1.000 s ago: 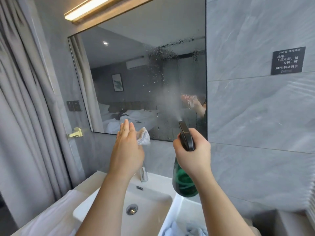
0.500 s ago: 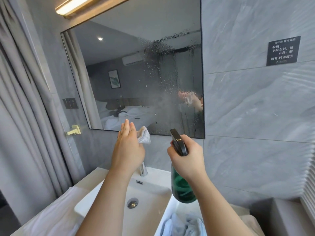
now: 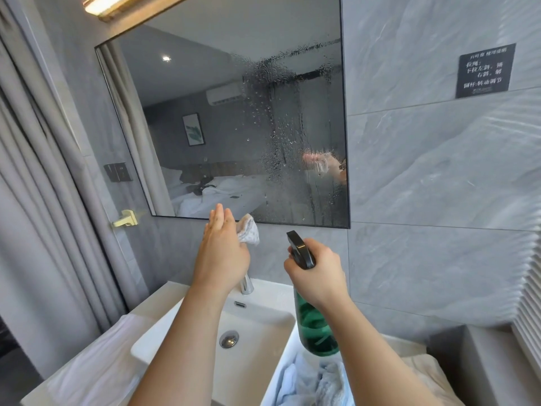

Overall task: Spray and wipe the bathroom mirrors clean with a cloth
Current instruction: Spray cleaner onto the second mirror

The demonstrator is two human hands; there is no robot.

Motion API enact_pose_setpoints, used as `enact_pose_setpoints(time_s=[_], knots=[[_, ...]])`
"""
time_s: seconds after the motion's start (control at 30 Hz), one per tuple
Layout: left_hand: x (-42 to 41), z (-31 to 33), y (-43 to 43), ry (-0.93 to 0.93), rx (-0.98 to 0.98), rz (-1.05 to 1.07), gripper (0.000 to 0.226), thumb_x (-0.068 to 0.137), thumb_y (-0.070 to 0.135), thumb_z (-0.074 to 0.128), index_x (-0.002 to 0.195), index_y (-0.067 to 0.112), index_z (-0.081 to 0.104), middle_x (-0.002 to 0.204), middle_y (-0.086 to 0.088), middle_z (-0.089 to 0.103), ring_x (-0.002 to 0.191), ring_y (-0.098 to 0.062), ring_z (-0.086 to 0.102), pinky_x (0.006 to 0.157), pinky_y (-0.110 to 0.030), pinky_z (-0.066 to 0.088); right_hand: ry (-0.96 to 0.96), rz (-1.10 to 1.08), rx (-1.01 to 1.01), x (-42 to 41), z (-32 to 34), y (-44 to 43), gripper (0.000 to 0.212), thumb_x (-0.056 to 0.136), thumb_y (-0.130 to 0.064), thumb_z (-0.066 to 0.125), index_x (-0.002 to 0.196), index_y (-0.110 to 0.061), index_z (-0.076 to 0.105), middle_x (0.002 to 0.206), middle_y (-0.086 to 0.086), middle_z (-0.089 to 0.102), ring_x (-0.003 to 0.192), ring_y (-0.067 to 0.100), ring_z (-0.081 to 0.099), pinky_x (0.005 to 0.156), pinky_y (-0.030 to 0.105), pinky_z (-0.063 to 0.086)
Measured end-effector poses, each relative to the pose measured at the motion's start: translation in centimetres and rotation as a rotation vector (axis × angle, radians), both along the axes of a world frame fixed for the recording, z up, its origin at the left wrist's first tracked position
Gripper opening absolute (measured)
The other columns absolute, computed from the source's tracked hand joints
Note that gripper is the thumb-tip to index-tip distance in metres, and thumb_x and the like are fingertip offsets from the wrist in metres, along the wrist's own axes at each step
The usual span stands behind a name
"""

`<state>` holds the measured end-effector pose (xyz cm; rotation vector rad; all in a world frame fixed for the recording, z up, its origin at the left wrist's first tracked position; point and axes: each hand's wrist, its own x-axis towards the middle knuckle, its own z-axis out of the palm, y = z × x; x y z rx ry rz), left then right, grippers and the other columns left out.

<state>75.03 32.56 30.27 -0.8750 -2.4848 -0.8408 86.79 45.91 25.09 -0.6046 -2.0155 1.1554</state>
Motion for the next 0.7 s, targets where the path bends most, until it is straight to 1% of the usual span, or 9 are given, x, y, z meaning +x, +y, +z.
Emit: enact_pose_setpoints(time_s=[0.07,0.13,0.27,0.37,0.43,0.53,0.6,0.7], knots=[[0.0,0.0,0.0,0.004,-0.004,-0.002,0.069,0.100,0.003,0.045,0.162,0.005,0.015,0.172,-0.005,-0.001,0.158,-0.019,-0.001,0.128,-0.036,0.009,-0.024,-0.032,0.031,0.0,0.1,0.2,0.011,0.082,-0.028,0.064,0.089,-0.021,0.063,0.079,-0.004,0.069,0.079,0.024,0.064,0.073,0.035,0.055],[0.0,0.1,0.0,0.006,-0.006,0.000,0.069,0.099,0.003,0.045,0.162,0.003,0.016,0.172,-0.006,0.000,0.159,-0.019,-0.001,0.128,-0.036,0.010,0.006,-0.057,0.025,0.1,0.5,0.4,0.006,0.084,-0.027,0.064,0.086,-0.021,0.062,0.077,-0.004,0.068,0.077,0.023,0.063,0.072,0.034,0.053],[0.0,0.2,0.0,-0.005,0.002,0.002,0.069,0.098,0.002,0.043,0.162,0.003,0.016,0.172,-0.006,-0.001,0.158,-0.018,-0.001,0.128,-0.036,0.011,0.153,-0.089,-0.012,-0.2,2.6,0.7,0.011,0.083,-0.024,0.065,0.079,-0.020,0.056,0.069,-0.005,0.061,0.069,0.020,0.056,0.068,0.035,0.048],[0.0,0.6,0.1,-0.001,0.006,0.000,0.070,0.099,0.001,0.042,0.162,0.005,0.014,0.172,-0.004,-0.003,0.158,-0.018,-0.002,0.128,-0.035,0.012,0.280,-0.070,0.062,-0.8,5.0,0.9,0.009,0.084,-0.024,0.066,0.079,-0.026,0.058,0.068,-0.009,0.059,0.069,0.015,0.054,0.067,0.034,0.046],[-0.3,0.9,0.1,0.001,0.008,-0.005,0.071,0.099,0.001,0.043,0.162,0.006,0.012,0.172,-0.003,-0.005,0.158,-0.018,-0.003,0.128,-0.035,0.013,0.315,-0.056,0.114,-1.4,6.8,1.1,0.009,0.085,-0.026,0.066,0.080,-0.027,0.058,0.068,-0.009,0.059,0.068,0.013,0.054,0.067,0.033,0.047],[-0.9,2.1,0.2,0.036,0.016,-0.013,0.071,0.100,0.000,0.044,0.163,0.006,0.012,0.172,-0.005,-0.006,0.158,-0.018,-0.006,0.128,-0.034,0.011,0.354,0.007,0.108,-2.4,10.2,1.4,0.011,0.082,-0.029,0.062,0.077,-0.022,0.056,0.063,-0.009,0.055,0.062,0.017,0.050,0.067,0.035,0.047],[-1.2,3.2,0.3,0.066,0.005,-0.024,0.072,0.099,-0.001,0.044,0.163,0.006,0.011,0.172,-0.005,-0.008,0.158,-0.018,-0.009,0.128,-0.032,0.007,0.411,0.045,0.088,-3.1,13.1,1.7,0.010,0.077,-0.030,0.060,0.072,-0.022,0.055,0.061,-0.007,0.055,0.063,0.023,0.055,0.068,0.039,0.051],[-1.8,5.2,0.4,0.100,-0.013,-0.034,0.075,0.098,-0.001,0.043,0.163,0.007,0.007,0.171,-0.004,-0.010,0.158,-0.017,-0.010,0.126,-0.028,0.001,0.447,0.073,0.107,-4.2,17.8,2.5,0.004,0.075,-0.030,0.062,0.072,-0.028,0.059,0.065,-0.003,0.062,0.075,0.031,0.068,0.076,0.049,0.059]])
